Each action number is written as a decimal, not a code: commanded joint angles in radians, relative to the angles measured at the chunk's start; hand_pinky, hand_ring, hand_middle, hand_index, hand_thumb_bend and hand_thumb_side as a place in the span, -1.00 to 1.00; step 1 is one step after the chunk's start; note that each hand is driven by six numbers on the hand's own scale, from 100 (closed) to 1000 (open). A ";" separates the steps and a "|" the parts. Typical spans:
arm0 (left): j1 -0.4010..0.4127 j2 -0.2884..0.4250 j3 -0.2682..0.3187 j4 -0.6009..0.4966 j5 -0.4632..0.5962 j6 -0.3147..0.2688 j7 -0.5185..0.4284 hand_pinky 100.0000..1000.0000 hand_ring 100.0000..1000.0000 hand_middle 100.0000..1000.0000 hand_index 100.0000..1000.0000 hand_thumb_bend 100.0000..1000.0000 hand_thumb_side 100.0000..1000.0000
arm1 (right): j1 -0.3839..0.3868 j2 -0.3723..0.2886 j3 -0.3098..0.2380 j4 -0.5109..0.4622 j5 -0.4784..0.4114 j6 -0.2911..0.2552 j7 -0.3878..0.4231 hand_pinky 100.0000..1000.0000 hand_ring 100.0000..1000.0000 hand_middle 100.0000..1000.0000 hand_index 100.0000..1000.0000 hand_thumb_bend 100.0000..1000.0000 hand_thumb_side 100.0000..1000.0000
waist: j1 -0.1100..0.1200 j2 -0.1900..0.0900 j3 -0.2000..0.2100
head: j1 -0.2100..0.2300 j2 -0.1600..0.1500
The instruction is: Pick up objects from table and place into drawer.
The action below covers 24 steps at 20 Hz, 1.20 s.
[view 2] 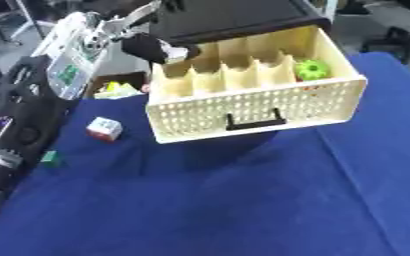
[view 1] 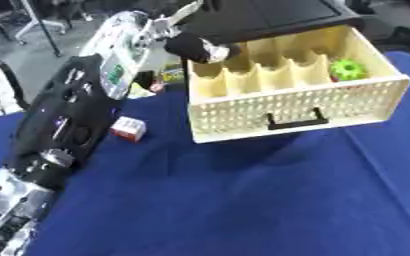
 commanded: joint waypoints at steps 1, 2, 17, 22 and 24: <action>-0.014 0.021 0.036 -0.039 0.009 0.019 0.037 -0.15 0.30 0.23 0.64 -0.64 0.09 | -0.007 -0.018 -0.014 -0.011 -0.003 -0.001 -0.003 -0.55 -0.42 -0.78 0.41 -0.44 1.00 | -0.019 -0.026 0.008 | -0.003 0.007; -0.010 0.024 0.053 -0.058 0.022 0.033 0.051 -0.23 0.22 0.17 0.60 -0.87 0.14 | -0.004 -0.021 -0.015 -0.011 -0.002 -0.001 -0.002 -0.55 -0.42 -0.78 0.42 -0.45 1.00 | -0.023 -0.029 0.015 | -0.005 0.011; 0.240 0.082 0.285 -0.400 0.233 0.163 0.264 -0.31 0.07 0.07 0.52 -1.00 0.29 | 0.006 -0.096 -0.011 -0.011 0.024 -0.062 0.159 -0.20 -0.12 -0.36 0.42 -0.60 1.00 | -0.102 -0.059 0.124 | -0.024 0.071; 0.355 0.092 0.337 -0.515 0.304 0.192 0.334 -0.29 0.07 0.07 0.50 -1.00 0.30 | -0.022 -0.147 0.048 -0.011 -0.032 -0.086 0.230 -0.23 -0.09 -0.30 0.42 -0.65 1.00 | -0.132 -0.067 0.142 | -0.038 0.071; 0.398 0.102 0.341 -0.564 0.334 0.201 0.364 -0.29 0.07 0.07 0.49 -1.00 0.30 | -0.033 -0.169 0.085 -0.011 -0.061 -0.090 0.260 -0.23 -0.08 -0.27 0.42 -0.68 1.00 | -0.140 -0.070 0.145 | -0.040 0.071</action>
